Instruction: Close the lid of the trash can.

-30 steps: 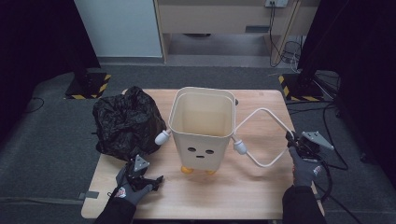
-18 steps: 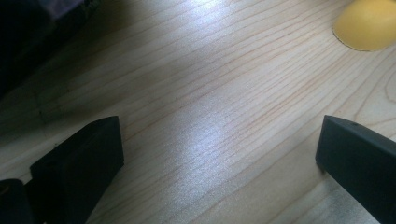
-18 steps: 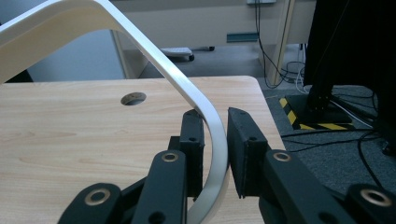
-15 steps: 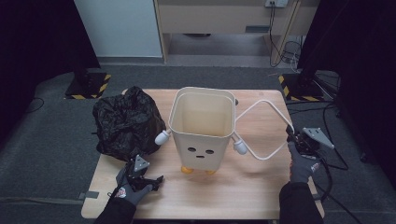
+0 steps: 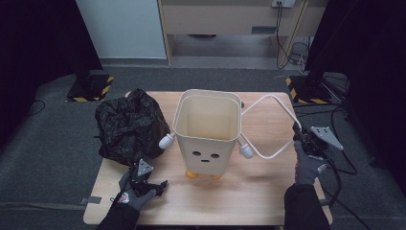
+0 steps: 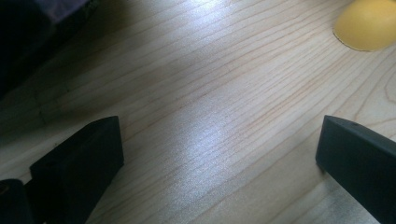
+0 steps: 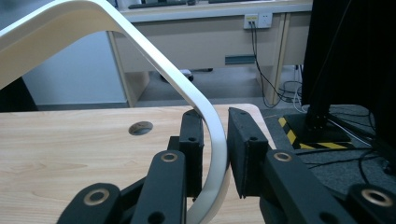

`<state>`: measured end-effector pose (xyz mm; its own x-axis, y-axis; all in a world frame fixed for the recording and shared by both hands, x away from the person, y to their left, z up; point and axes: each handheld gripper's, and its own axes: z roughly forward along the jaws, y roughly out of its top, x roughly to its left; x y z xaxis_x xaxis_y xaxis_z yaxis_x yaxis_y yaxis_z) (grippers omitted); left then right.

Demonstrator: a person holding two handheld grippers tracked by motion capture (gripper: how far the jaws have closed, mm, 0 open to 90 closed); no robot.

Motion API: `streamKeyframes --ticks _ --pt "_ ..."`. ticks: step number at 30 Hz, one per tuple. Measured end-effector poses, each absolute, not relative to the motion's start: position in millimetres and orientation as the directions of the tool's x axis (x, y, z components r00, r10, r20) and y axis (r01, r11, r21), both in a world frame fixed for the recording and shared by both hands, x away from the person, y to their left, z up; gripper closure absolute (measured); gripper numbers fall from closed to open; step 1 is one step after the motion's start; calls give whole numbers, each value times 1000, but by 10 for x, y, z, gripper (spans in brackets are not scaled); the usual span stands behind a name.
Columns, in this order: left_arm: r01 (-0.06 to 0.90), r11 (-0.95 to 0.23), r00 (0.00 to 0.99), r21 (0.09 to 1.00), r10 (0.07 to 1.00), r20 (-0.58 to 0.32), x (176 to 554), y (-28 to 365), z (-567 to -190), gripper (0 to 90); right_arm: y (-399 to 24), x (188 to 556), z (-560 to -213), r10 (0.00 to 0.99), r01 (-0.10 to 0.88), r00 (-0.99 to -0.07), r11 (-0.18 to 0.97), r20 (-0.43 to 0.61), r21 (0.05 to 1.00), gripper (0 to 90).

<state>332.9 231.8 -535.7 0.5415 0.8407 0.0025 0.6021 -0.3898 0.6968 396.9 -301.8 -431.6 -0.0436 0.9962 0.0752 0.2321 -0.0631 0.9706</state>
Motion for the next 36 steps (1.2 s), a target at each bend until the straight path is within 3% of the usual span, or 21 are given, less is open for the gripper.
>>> streamKeyframes --ticks 36 --pt "602 -390 541 697 841 3 3329 2319 -5357 0 -2948 3968 -3728 995 84 -64 -73 79 994 763"
